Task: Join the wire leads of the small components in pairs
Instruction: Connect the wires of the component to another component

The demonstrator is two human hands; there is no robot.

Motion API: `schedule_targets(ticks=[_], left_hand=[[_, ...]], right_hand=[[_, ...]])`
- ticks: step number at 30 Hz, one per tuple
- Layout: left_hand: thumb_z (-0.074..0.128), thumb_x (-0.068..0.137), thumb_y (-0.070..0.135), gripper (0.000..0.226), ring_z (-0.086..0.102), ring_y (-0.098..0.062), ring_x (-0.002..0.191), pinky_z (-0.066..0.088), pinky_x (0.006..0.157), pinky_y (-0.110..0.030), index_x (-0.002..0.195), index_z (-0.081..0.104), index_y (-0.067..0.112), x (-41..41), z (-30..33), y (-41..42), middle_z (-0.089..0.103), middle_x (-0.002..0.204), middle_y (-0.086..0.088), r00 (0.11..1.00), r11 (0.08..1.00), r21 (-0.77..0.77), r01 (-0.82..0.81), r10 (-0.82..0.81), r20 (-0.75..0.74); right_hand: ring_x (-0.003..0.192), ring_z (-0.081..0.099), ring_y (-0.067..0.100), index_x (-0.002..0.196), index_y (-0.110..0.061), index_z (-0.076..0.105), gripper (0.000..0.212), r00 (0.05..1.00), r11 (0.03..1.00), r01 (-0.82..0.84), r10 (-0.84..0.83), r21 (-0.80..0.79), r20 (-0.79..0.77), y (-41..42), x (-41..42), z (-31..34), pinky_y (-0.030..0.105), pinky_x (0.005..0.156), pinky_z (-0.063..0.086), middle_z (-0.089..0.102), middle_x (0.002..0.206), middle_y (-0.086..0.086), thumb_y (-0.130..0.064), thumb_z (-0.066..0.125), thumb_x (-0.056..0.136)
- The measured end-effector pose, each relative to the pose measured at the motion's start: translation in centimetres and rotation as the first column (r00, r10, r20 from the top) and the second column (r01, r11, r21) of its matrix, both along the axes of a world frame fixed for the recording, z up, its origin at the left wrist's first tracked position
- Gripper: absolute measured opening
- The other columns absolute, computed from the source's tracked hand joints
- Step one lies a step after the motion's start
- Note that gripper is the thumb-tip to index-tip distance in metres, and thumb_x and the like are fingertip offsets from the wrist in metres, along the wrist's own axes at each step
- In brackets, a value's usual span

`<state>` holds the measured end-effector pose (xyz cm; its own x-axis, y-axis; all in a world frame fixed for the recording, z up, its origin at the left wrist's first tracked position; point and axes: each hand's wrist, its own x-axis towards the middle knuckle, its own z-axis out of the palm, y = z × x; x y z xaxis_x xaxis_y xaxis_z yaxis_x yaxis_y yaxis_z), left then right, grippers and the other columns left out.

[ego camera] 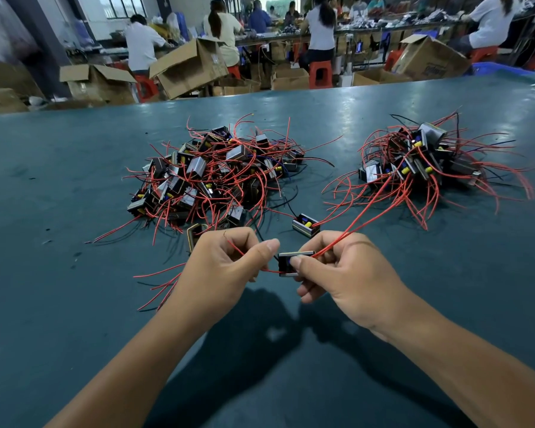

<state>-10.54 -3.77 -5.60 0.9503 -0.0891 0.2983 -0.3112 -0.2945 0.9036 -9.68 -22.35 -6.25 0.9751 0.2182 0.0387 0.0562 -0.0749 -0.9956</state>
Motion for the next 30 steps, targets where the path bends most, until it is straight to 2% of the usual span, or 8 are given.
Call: schedule_targets(ticks=[3,7,12,15,21,26,28,30], left_hand=[[0.067,0.086,0.029,0.036,0.049,-0.008,0.049,0.041,0.052,-0.021,0.053,0.059,0.017,0.2,-0.4,-0.1,0.056,0.049,0.005,0.998,0.998,-0.038,-0.045,0.043,-0.052],[0.067,0.094,0.018,0.042,0.045,-0.011,0.047,0.038,0.049,-0.018,0.053,0.057,0.009,0.5,-1.0,-0.2,0.054,0.047,0.004,0.986,0.994,-0.045,-0.101,0.094,-0.140],[0.066,0.093,0.024,0.044,0.041,-0.012,0.048,0.033,0.048,-0.019,0.053,0.054,0.009,0.5,-1.8,-0.4,0.050,0.048,0.003,0.971,0.994,0.022,-0.106,0.108,-0.214],[0.067,0.093,0.028,0.043,0.038,-0.013,0.047,0.029,0.047,-0.022,0.055,0.056,0.012,0.5,-1.9,-0.4,0.049,0.047,0.002,0.973,0.989,0.127,-0.076,0.102,-0.208],[0.068,0.093,0.032,0.043,0.036,-0.011,0.046,0.028,0.046,-0.021,0.055,0.055,0.014,0.3,-2.0,-0.4,0.055,0.057,-0.020,0.979,0.976,0.215,-0.034,0.076,-0.191],[0.067,0.092,0.038,0.036,0.046,-0.014,0.052,0.037,0.055,-0.030,0.065,0.064,0.014,0.5,-2.1,-0.3,0.056,0.057,-0.015,0.977,0.960,0.280,-0.007,0.065,-0.201],[0.067,0.092,0.039,0.035,0.050,-0.014,0.053,0.041,0.057,-0.032,0.067,0.065,0.014,0.4,-2.0,-0.3,0.059,0.059,-0.014,0.974,0.969,0.248,0.014,0.043,-0.223],[0.067,0.092,0.037,0.035,0.052,-0.013,0.053,0.043,0.057,-0.031,0.066,0.065,0.013,0.4,-1.9,-0.3,0.058,0.055,-0.005,0.970,0.976,0.218,0.018,0.036,-0.241]], right_hand=[[0.049,0.064,0.020,0.090,0.010,0.059,0.015,0.999,0.999,-0.020,0.021,0.028,-0.041,0.0,0.0,0.1,0.028,0.048,0.056,0.065,0.064,0.012,-0.004,0.066,0.090],[0.052,0.062,0.018,0.091,0.004,0.062,0.014,0.991,1.000,-0.006,0.010,0.029,-0.134,-0.1,0.1,0.1,0.025,0.046,0.051,0.067,0.068,0.010,-0.010,0.067,0.091],[0.054,0.048,0.012,0.079,-0.013,0.066,0.021,0.996,0.941,-0.060,0.032,-0.334,-0.089,-0.7,0.4,-0.5,0.028,0.050,0.036,0.061,0.062,-0.001,-0.033,0.071,0.086],[0.048,0.044,0.007,0.078,-0.017,0.068,0.028,0.999,0.887,-0.029,0.019,-0.460,-0.027,-1.4,0.7,-0.7,0.021,0.047,0.033,0.057,0.054,-0.008,-0.044,0.075,0.081],[0.048,0.056,0.006,0.086,-0.015,0.068,0.023,0.993,0.921,-0.084,0.045,-0.379,-0.111,-1.9,1.1,-0.7,0.018,0.043,0.041,0.067,0.062,-0.003,-0.033,0.081,0.079],[0.063,0.072,0.023,0.089,-0.009,0.064,0.014,0.975,0.955,-0.118,0.060,-0.273,-0.213,-2.6,1.6,-0.6,0.040,0.071,0.059,0.071,0.069,0.005,-0.016,0.076,0.086],[0.052,0.066,0.020,0.082,-0.007,0.066,0.024,0.974,0.903,-0.132,0.041,-0.410,-0.224,-3.1,1.6,-0.3,0.037,0.060,0.056,0.069,0.062,0.005,-0.029,0.075,0.086],[0.040,0.056,0.016,0.068,-0.009,0.066,0.042,0.991,0.773,-0.086,0.000,-0.628,-0.135,-3.7,1.6,0.5,0.024,0.043,0.043,0.066,0.054,0.005,-0.048,0.070,0.084]])
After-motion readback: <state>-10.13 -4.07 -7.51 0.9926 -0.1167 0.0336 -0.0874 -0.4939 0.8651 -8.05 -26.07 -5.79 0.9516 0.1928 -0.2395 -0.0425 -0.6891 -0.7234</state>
